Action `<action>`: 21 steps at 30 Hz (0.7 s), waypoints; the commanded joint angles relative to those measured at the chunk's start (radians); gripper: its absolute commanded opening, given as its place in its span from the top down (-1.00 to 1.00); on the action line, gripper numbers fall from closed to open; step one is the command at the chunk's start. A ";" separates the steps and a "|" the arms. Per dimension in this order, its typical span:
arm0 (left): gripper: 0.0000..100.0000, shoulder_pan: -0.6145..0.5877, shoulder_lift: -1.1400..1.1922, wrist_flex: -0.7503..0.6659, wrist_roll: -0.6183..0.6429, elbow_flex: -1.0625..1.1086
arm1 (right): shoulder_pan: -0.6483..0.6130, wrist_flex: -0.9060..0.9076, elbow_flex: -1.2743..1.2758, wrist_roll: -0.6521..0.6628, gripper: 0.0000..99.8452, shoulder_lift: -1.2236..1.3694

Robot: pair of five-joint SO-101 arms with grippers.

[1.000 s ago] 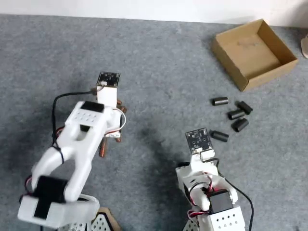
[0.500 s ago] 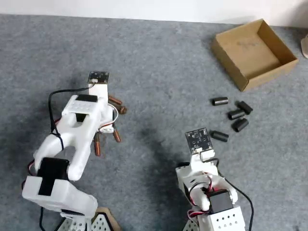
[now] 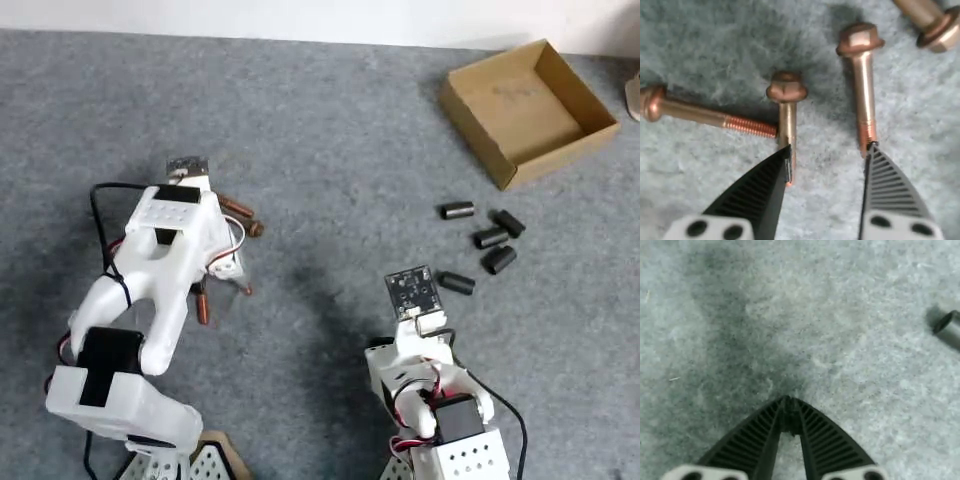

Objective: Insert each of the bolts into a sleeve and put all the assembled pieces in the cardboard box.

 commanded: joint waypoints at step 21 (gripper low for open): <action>0.73 -0.087 0.042 -0.201 -0.112 0.018 | 0.013 0.001 0.128 0.006 0.99 -0.001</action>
